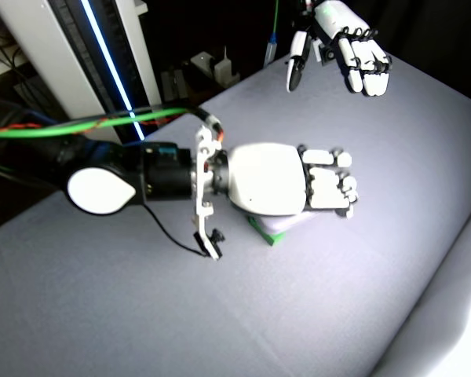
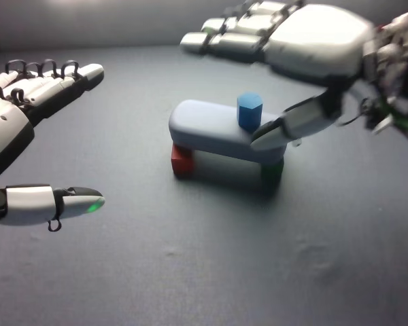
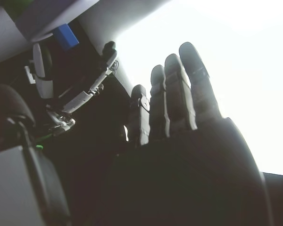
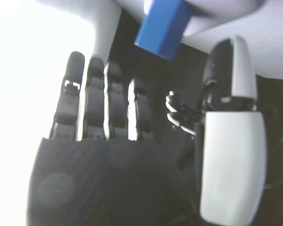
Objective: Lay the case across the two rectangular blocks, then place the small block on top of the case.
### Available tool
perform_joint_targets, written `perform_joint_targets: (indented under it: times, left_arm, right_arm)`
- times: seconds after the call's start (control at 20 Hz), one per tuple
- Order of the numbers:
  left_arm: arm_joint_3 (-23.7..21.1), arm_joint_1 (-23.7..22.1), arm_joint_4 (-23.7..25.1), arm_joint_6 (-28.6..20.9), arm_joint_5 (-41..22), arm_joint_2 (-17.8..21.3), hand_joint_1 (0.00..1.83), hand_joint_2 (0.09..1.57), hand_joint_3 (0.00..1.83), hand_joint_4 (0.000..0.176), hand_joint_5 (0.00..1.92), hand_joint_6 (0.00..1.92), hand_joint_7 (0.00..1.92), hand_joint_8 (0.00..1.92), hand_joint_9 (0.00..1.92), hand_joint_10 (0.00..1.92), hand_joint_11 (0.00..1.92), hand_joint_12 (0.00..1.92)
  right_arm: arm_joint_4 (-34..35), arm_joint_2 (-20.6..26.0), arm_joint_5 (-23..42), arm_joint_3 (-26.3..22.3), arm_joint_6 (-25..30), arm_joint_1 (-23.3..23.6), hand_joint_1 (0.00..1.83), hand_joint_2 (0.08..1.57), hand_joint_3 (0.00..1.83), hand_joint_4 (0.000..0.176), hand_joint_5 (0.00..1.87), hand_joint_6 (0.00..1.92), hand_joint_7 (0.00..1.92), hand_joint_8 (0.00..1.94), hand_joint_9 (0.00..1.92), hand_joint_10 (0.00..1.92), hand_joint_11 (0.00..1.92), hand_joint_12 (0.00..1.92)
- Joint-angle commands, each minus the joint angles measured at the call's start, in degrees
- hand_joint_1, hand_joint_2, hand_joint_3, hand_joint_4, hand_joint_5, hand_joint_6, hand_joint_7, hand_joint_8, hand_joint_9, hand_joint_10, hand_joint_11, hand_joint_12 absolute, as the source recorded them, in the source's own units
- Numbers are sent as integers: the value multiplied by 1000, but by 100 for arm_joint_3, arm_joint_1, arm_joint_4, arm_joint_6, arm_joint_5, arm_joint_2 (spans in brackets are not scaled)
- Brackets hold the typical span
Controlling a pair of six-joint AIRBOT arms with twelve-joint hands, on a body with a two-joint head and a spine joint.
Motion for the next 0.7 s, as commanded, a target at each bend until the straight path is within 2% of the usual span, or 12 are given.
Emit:
perform_joint_targets:
  times: [0.0, 0.05, 0.1, 0.15, 0.2, 0.3, 0.35, 0.4, 0.45, 0.5, 0.55, 0.65]
  left_arm:
    - [-9, -31, 26, -34, -773, -4, 837, 855, 0, 146, 111, 1, 160, 1, 188, 2, 0, 647]
    - [-21, -20, 21, -61, -851, 1, 823, 860, 1, 152, 93, 0, 158, 0, 185, 0, 0, 641]
    - [-37, -2, 20, -92, -945, 11, 817, 860, 1, 159, 90, 0, 158, 0, 186, 1, 0, 638]
    - [-64, 17, 20, -120, -1061, 33, 811, 861, 1, 164, 89, 0, 158, 0, 178, 1, 0, 621]
    - [-100, 43, 20, -155, -1207, 71, 783, 850, 0, 158, 94, 1, 156, 0, 180, 1, 0, 660]
    - [-134, 110, 20, -195, -1400, 115, 815, 865, 3, 109, 113, 4, 157, 2, 187, 3, 0, 736]
    - [-149, 146, 20, -220, -1527, 140, 801, 877, 8, 122, 95, 0, 133, 0, 181, 0, 0, 744]
    - [-158, 168, 19, -238, -1633, 159, 801, 877, 8, 122, 95, 0, 133, 0, 181, 0, 0, 744]
    - [-162, 192, 13, -254, -1722, 177, 824, 895, 10, 131, 68, 0, 124, 0, 156, 0, 0, 660]
    - [-162, 211, -1, -260, -1774, 199, 807, 892, 7, 119, 42, 0, 117, 0, 154, 1, 0, 679]
    - [-162, 215, -14, -260, -1780, 210, 797, 887, 4, 134, 34, 0, 107, 1, 144, 2, 0, 655]
    - [-162, 277, -41, -260, -1804, 245, 775, 901, 8, 122, 43, 4, 74, 0, 114, 0, 0, 581]
  right_arm:
    - [289, 71, 718, 52, -23, 54, 884, 844, 0, 176, 0, 0, 0, 0, 23, 2, 0, 649]
    - [437, 267, 939, -61, -23, -53, 871, 841, 1, 176, 0, 0, 0, 0, 4, 0, 0, 398]
    - [567, 462, 1140, -167, -22, -182, 872, 843, 1, 176, 0, 0, 0, 0, 0, 0, 0, 325]
    - [722, 635, 1384, -283, -22, -321, 917, 860, 3, 176, 0, 0, 0, 0, 0, 0, 0, 78]
    - [949, 882, 1731, -440, -22, -582, 923, 865, 5, 176, 0, 0, 0, 0, 0, 0, 0, 15]
    - [1336, 1190, 2226, -642, -22, -984, 900, 864, 3, 174, 0, 0, 0, 0, 0, 0, 0, 0]
    - [1595, 1385, 2554, -767, -22, -1286, 884, 860, 1, 167, 0, 0, 0, 0, 0, 0, 0, 0]
    - [1807, 1527, 2831, -890, -22, -1527, 884, 860, 1, 167, 0, 0, 0, 0, 0, 0, 0, 0]
    - [2000, 1674, 3138, -1033, -22, -1801, 960, 879, 8, 149, 0, 0, 0, 0, 0, 0, 0, 0]
    - [2223, 1837, 3465, -1219, -22, -2189, 972, 872, 4, 126, 0, 0, 0, 0, 0, 0, 0, 0]
    - [2368, 1927, 3690, -1329, -22, -2430, 981, 858, 0, 114, 0, 0, 11, 4, 0, 0, 0, 0]
    - [2803, 2129, 4269, -1600, -23, -3140, 970, 877, 6, 106, 0, 0, 0, 0, 0, 0, 0, 0]
